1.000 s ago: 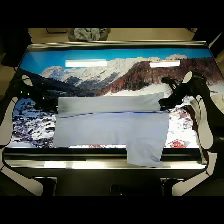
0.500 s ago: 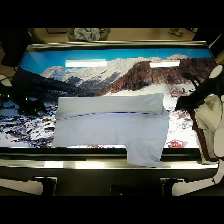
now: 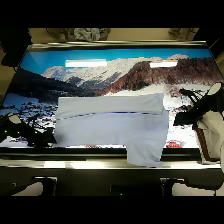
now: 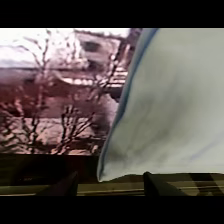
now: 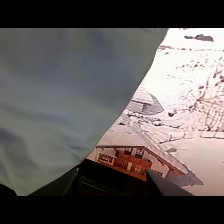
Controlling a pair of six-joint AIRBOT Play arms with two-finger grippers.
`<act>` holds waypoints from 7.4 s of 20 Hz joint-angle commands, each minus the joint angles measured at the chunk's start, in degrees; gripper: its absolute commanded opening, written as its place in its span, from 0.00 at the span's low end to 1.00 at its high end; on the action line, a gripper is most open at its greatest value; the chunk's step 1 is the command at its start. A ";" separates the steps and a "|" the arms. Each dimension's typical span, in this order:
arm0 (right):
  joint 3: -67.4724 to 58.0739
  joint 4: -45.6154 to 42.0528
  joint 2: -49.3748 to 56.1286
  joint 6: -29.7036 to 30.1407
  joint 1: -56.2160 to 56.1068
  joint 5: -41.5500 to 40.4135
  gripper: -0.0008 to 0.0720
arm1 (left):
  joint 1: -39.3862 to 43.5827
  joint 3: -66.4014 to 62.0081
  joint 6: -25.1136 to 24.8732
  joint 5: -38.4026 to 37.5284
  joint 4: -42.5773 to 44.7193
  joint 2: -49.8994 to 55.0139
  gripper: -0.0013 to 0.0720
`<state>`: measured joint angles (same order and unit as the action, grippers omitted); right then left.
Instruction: Fold the shirts.
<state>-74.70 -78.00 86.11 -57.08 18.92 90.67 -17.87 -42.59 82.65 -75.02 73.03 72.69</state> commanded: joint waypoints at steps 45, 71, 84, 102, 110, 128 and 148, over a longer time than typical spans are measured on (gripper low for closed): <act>-10.99 26.73 17.11 -1.01 -7.76 -34.75 0.08 | 4.04 -41.88 4.61 7.10 -9.68 29.35 0.05; -13.00 38.32 26.60 2.51 4.24 -14.16 1.00 | 8.81 -53.09 4.28 1.95 -10.97 11.74 0.93; -13.03 36.17 14.67 0.48 -2.80 -16.65 0.08 | 25.92 -49.99 2.21 6.99 -13.03 18.84 0.06; -13.31 29.18 -20.57 -15.96 -5.97 -2.71 0.08 | 52.65 -56.43 2.16 31.61 -50.71 45.31 0.06; -13.31 30.45 -16.92 -17.38 -7.06 -9.01 0.08 | 50.73 -56.41 -1.05 26.95 -47.25 43.69 0.05; -13.31 58.27 18.71 -11.54 -44.52 -46.42 0.97 | 16.57 -56.41 -0.02 7.13 -14.93 -2.08 0.06; 3.34 35.28 12.22 -7.32 -23.78 -32.79 0.84 | 16.55 -48.46 -0.17 6.01 -11.50 -1.44 0.06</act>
<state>-72.86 -51.20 95.83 -67.53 -2.90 62.96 -1.37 -91.81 82.32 -69.01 61.52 71.20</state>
